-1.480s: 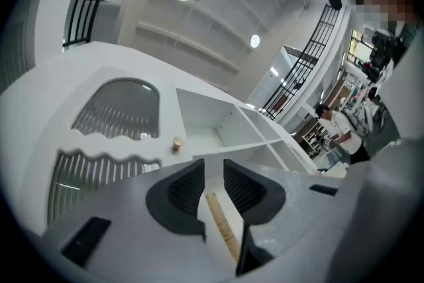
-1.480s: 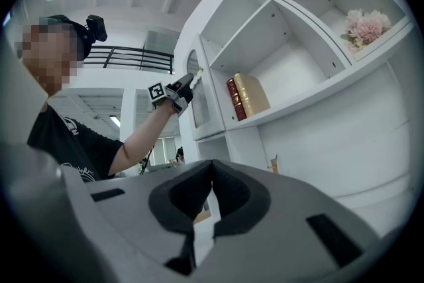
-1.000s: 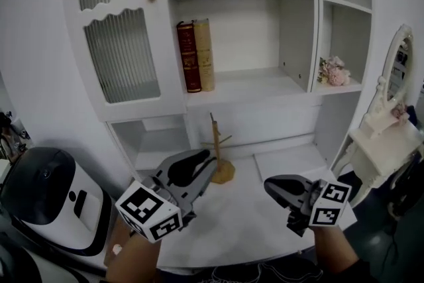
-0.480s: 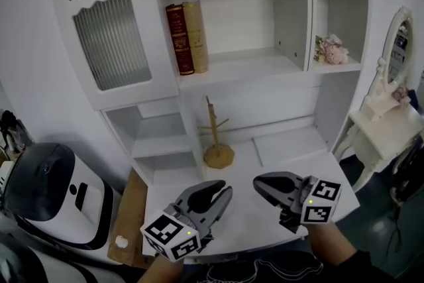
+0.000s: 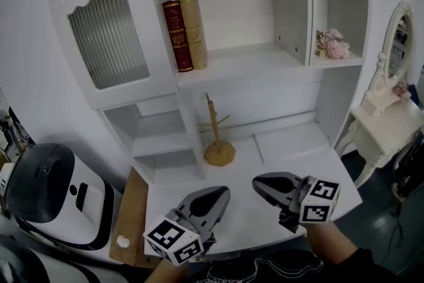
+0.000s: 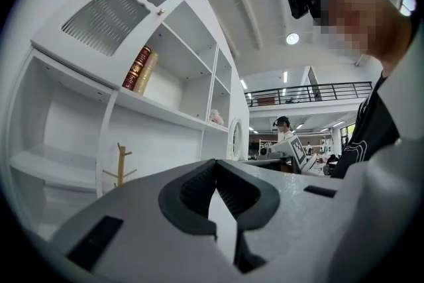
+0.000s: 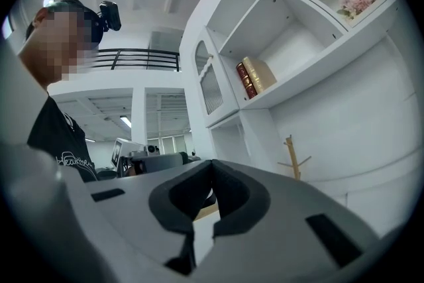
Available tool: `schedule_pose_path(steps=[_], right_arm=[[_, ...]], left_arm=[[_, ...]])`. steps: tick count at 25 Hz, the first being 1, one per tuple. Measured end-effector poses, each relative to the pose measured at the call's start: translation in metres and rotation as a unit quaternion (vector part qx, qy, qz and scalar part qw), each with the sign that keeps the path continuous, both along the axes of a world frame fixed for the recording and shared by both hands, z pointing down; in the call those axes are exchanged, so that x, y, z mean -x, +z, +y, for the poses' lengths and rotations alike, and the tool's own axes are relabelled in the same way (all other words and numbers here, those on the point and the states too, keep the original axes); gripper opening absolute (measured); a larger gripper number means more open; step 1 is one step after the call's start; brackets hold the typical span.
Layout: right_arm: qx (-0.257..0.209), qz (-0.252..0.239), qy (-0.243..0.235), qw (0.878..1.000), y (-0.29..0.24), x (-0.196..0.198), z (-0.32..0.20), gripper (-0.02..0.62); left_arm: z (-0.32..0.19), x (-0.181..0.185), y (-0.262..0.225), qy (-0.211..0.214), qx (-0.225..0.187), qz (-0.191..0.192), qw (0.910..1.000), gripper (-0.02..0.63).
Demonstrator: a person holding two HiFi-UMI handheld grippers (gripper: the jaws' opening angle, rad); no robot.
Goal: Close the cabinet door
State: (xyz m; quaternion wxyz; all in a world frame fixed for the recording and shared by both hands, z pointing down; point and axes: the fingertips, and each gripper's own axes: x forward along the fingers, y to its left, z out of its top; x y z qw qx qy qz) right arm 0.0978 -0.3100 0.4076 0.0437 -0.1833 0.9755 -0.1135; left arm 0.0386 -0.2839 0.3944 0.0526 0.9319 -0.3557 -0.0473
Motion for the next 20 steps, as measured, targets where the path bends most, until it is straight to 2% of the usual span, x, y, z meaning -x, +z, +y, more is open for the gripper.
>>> schedule_pose_path(steps=[6, 20], right_arm=[[0.008, 0.005, 0.001, 1.0, 0.006, 0.003, -0.003, 0.002], [0.025, 0.016, -0.011, 1.0, 0.025, 0.018, -0.002, 0.002]], left_arm=[[-0.001, 0.001, 0.005, 0.007, 0.006, 0.017, 0.9998, 0.003], [-0.004, 0.012, 0.024, 0.0, 0.032, 0.029, 0.9991, 0.003]])
